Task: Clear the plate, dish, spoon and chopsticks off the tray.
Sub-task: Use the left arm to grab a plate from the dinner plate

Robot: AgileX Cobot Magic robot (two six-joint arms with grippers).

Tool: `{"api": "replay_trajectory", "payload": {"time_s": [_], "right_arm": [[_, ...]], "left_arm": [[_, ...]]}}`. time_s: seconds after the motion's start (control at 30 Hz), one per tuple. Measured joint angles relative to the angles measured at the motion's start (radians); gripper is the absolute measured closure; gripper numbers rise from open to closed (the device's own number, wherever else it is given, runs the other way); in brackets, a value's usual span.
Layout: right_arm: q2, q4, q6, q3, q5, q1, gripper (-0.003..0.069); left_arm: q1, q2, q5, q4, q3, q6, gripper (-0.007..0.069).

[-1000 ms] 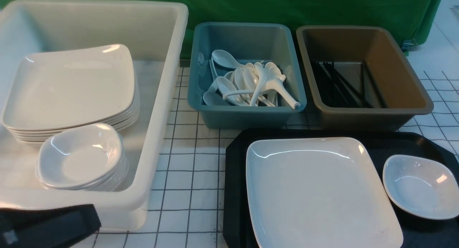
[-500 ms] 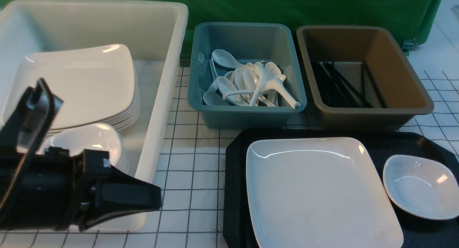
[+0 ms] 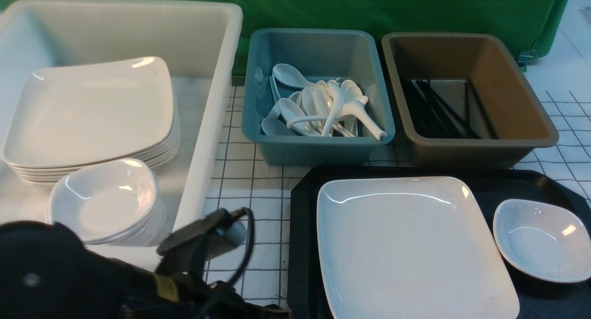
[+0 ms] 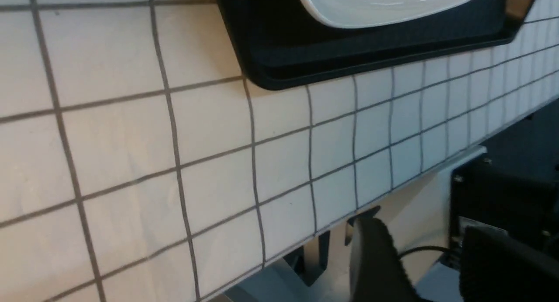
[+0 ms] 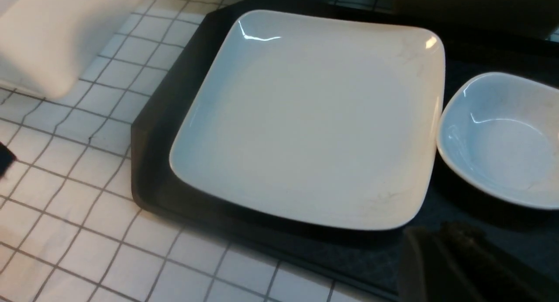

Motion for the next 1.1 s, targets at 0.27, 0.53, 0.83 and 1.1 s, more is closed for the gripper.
{"api": "replay_trajectory", "payload": {"time_s": [0.27,0.53,0.83,1.1], "right_arm": [[0.000,0.000,0.000,0.000,-0.013,0.000,0.0546],[0.000,0.000,0.000,0.000,-0.013,0.000,0.0535],[0.000,0.000,0.000,0.000,-0.013,0.000,0.0524],[0.000,0.000,0.000,0.000,-0.013,0.000,0.0515]], "left_arm": [[-0.054,0.229,-0.081,0.037,-0.116,-0.004,0.0165],[-0.054,0.378,-0.204,0.103,-0.169,0.003,0.0155],[-0.054,0.444,-0.262,0.102,-0.169,0.000,0.0155],[-0.054,0.489,-0.389,0.087,-0.171,-0.003,0.0155]]}}
